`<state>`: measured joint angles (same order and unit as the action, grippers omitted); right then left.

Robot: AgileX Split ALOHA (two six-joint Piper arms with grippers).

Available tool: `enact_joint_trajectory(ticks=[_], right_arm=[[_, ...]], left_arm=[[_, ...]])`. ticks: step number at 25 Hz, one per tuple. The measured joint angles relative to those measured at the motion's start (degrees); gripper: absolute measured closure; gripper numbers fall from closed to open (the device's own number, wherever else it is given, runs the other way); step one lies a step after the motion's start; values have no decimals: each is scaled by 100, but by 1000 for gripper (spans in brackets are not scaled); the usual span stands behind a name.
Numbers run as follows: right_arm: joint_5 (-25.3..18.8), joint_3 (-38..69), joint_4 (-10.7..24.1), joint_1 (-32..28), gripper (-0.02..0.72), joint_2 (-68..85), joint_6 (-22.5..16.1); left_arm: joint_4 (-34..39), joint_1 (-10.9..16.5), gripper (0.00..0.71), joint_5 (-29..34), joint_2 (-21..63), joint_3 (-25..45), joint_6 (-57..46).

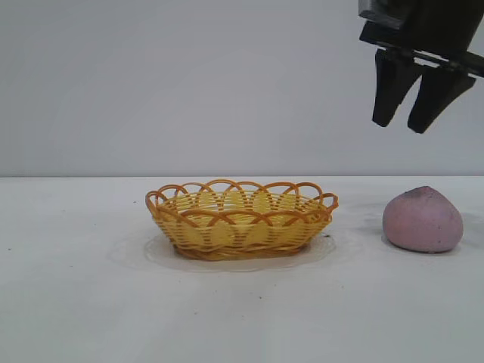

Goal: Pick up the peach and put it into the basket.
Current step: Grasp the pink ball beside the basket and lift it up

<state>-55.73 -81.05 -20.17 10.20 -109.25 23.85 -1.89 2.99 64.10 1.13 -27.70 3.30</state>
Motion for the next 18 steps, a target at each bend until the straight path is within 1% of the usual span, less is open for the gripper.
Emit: enact_joint_trajectory(ticks=[2, 5, 8, 11, 13, 16, 18], right_arm=[[-277, 0, 0, 0, 345, 0, -79], [-623, 0, 69, 10, 345, 0, -392], [-887, 0, 318, 108, 345, 0, -746], [-952, 11, 647, 295, 345, 0, -1192], [-952, 48, 771, 426, 345, 0, -1449], [-952, 48, 870, 559, 345, -91, -1715], [-952, 48, 909, 611, 345, -271, -1810]], left_arm=[[0, 0, 347, 0, 0, 0, 0], [0, 0, 347, 0, 0, 0, 12], [0, 0, 347, 0, 0, 0, 12], [-8, 0, 347, 0, 0, 0, 12], [-8, 0, 347, 0, 0, 0, 12], [-8, 0, 347, 0, 0, 0, 12], [-8, 0, 347, 0, 0, 0, 12]])
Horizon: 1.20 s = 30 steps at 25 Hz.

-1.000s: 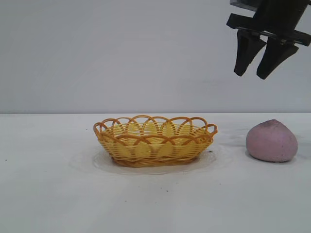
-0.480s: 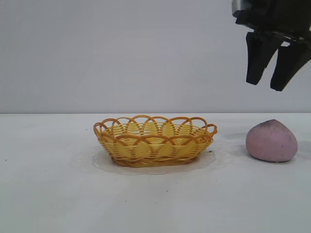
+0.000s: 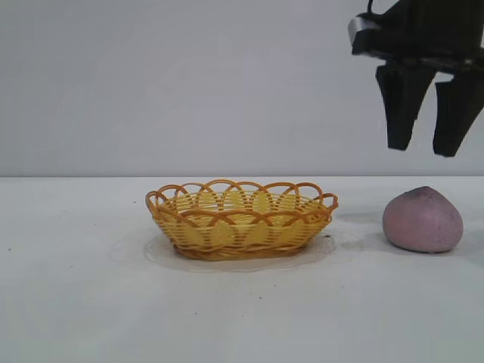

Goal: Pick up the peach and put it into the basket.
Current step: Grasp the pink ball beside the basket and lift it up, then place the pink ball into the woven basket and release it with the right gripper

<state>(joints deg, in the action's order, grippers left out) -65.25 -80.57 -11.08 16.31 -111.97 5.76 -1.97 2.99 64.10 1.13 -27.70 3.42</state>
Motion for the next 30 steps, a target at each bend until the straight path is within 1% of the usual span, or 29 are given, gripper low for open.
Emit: enact_joint_trajectory(ticks=[5, 7, 8, 9, 11, 12, 19, 22, 24, 26, 30], right_arm=[[23, 0, 71, 26, 345, -527, -48], [32, 0, 124, 26, 476, -678, -48], [32, 0, 134, 26, 557, -699, -38], [21, 0, 160, 26, 605, -704, -38], [21, -33, 197, 26, 663, -692, -38], [-18, -68, 222, 26, 703, -668, -38], [-306, -519, 304, 131, 703, -127, -38], [-362, -737, 280, 392, 703, 118, -38], [-351, -835, 267, 689, 703, 159, -27], [-188, -863, 257, 1002, 703, 159, -27], [342, -863, 200, 1618, 703, 29, -17]], left_arm=[[0, 0, 347, 0, 0, 0, 0], [0, 0, 347, 0, 0, 0, 0], [0, 0, 347, 0, 0, 0, 0], [0, 0, 347, 0, 0, 0, 0], [0, 0, 347, 0, 0, 0, 0], [0, 0, 347, 0, 0, 0, 0], [0, 0, 347, 0, 0, 0, 0], [0, 0, 347, 0, 0, 0, 0], [0, 0, 347, 0, 0, 0, 0], [0, 0, 347, 0, 0, 0, 0], [0, 0, 347, 0, 0, 0, 0]])
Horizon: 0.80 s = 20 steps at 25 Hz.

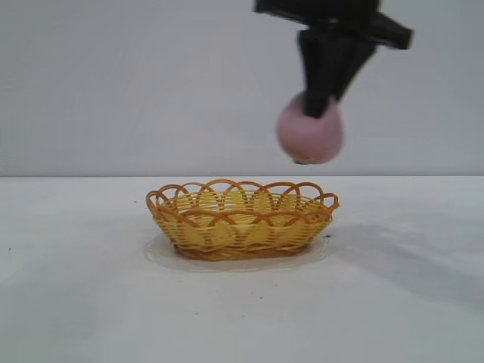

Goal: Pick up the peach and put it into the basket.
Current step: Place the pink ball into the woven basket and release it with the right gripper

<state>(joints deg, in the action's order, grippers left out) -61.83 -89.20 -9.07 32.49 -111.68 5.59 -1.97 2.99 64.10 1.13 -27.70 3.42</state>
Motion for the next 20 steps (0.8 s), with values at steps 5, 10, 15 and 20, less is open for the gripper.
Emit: enact_joint_trajectory(ticks=[5, 10, 15, 20], right_arm=[[568, 0, -33, 347, 703, -422, 0], [759, 0, -22, 347, 646, -770, 0], [886, 0, -22, 347, 382, -830, 0], [482, -156, 199, 347, 283, -830, 0]], left_arm=[[0, 0, 347, 0, 0, 0, 0], [0, 0, 347, 0, 0, 0, 0], [0, 0, 347, 0, 0, 0, 0], [0, 0, 347, 0, 0, 0, 12]])
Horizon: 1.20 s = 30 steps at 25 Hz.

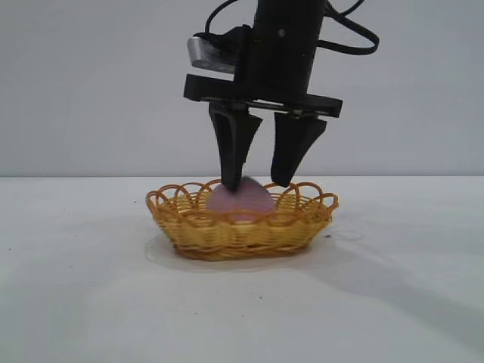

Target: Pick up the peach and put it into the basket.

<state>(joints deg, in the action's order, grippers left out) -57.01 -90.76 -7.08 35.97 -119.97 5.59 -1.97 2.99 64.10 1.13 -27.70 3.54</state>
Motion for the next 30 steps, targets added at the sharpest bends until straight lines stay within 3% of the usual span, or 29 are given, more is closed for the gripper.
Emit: enact_joint_trajectory(ticks=[2, 8, 21, 26, 30], right_arm=[[-205, -80, 141, 0, 241, 39, 0], [-329, -180, 465, -216, 257, 591, -22], [-579, -180, 471, -2917, 257, 841, -206], [-764, -169, 192, -3466, 257, 924, -185], [-718, 154, 260, -3522, 257, 1321, -182]], left_arm=[[0, 0, 347, 0, 0, 0, 0], [0, 0, 347, 0, 0, 0, 0], [0, 0, 347, 0, 0, 0, 0], [0, 0, 347, 0, 0, 0, 0], [0, 0, 347, 0, 0, 0, 0]])
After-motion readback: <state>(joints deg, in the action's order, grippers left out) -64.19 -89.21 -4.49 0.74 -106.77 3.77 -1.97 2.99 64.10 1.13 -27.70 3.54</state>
